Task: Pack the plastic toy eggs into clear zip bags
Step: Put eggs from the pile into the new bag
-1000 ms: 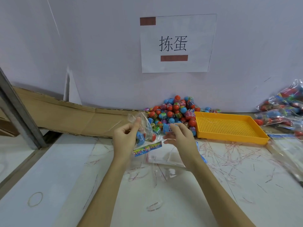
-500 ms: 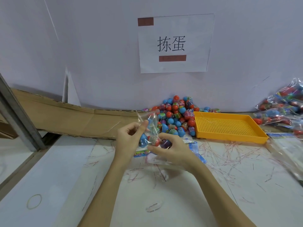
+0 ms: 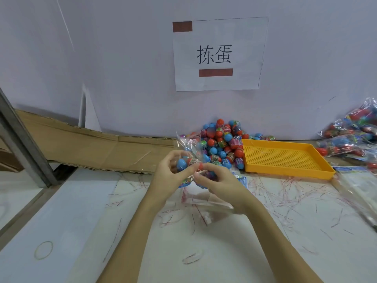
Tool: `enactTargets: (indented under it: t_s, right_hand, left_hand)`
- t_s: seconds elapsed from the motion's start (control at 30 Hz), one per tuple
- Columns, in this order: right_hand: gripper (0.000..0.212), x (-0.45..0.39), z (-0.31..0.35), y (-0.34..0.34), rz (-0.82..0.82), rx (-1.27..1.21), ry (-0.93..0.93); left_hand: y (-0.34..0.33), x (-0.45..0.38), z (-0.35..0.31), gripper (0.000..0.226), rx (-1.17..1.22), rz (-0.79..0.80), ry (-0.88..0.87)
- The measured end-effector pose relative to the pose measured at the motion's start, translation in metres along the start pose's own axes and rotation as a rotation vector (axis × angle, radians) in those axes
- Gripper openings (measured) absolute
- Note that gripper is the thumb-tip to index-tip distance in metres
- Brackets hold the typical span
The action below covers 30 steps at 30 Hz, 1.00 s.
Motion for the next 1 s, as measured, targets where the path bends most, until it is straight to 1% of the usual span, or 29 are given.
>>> enactTargets:
  t_s: [0.1,0.17,0.23,0.3,0.33,0.4,0.43,0.47,0.53,0.6,0.7,0.77,0.83,0.87,1.0]
  right_hand:
    - [0.022,0.001,0.0,0.009,-0.039,-0.042,0.001]
    - [0.019,0.002,0.0,0.012,-0.064,0.021,0.002]
    - [0.016,0.002,-0.003,0.012,-0.055,0.089,-0.032]
    - [0.013,0.001,-0.006,0.012,-0.041,0.08,-0.053]
    - [0.015,0.0,-0.009,0.012,-0.047,0.025,-0.057]
    - [0.029,0.0,-0.011,0.018,-0.095,-0.103,-0.054]
    - [0.034,0.001,-0.011,0.023,-0.135,-0.099,-0.044]
    - [0.035,0.002,-0.007,0.029,-0.182,-0.047,-0.024]
    - [0.029,0.008,0.003,0.038,-0.296,0.027,0.059]
    - [0.021,0.017,0.014,0.046,-0.43,-0.025,0.179]
    - [0.027,0.028,0.023,0.052,-0.554,-0.124,0.278]
    - [0.024,0.032,0.028,0.052,-0.581,-0.128,0.333]
    - [0.012,0.032,0.034,0.05,-0.565,-0.081,0.367]
    - [0.009,0.031,0.037,0.048,-0.548,-0.051,0.374]
    - [0.026,0.026,0.035,0.045,-0.538,0.031,0.323]
  left_hand:
    - [0.0,-0.001,0.0,0.051,0.057,0.04,-0.012]
    - [-0.004,0.0,-0.002,0.045,0.07,0.075,-0.033]
    - [-0.005,0.0,-0.006,0.039,0.059,0.083,-0.045]
    - [0.001,-0.001,-0.006,0.034,0.039,0.02,-0.049]
    - [0.006,-0.001,-0.005,0.029,0.03,-0.033,-0.053]
    - [0.015,0.0,-0.004,0.019,0.004,-0.111,-0.072]
    - [0.018,0.0,-0.006,0.017,-0.04,-0.133,-0.087]
    - [0.019,0.001,-0.009,0.018,-0.099,-0.14,-0.104]
    - [0.019,0.0,-0.011,0.018,-0.198,-0.126,-0.125]
    - [0.016,-0.002,-0.008,0.017,-0.283,-0.101,-0.106]
    - [0.008,-0.001,-0.005,0.015,-0.381,-0.063,-0.073]
    - [0.004,0.0,-0.004,0.018,-0.403,-0.043,-0.058]
    - [0.0,0.001,-0.003,0.024,-0.393,-0.034,-0.042]
    - [-0.001,0.0,-0.003,0.027,-0.395,-0.035,-0.033]
    - [-0.002,0.001,-0.006,0.035,-0.408,-0.042,-0.023]
Point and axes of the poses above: each hand's wrist, its own x-axis away from the middle knuckle, its own y-axis out of the back of the hand, z = x × y, the point moved 9 cm from there along -x, towards the middle knuckle, and after that the axes turned 15 degrees about z, right-handed, at the moved point
